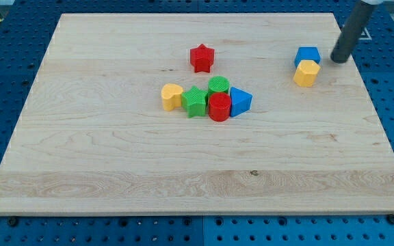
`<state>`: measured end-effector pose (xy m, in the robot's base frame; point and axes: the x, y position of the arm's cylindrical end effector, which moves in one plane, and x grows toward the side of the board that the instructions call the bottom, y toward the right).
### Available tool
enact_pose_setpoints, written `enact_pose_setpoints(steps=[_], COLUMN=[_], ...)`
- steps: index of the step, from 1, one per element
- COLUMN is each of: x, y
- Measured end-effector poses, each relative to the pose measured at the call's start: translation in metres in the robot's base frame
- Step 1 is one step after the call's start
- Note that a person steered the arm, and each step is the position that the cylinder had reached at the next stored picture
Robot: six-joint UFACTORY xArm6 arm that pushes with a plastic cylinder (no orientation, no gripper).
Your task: Move the blue triangle slightly right
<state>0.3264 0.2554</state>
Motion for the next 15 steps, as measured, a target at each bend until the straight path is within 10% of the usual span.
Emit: enact_pose_setpoints(steps=[5, 15], x=[0.027, 0.133], y=[-0.210, -0.191])
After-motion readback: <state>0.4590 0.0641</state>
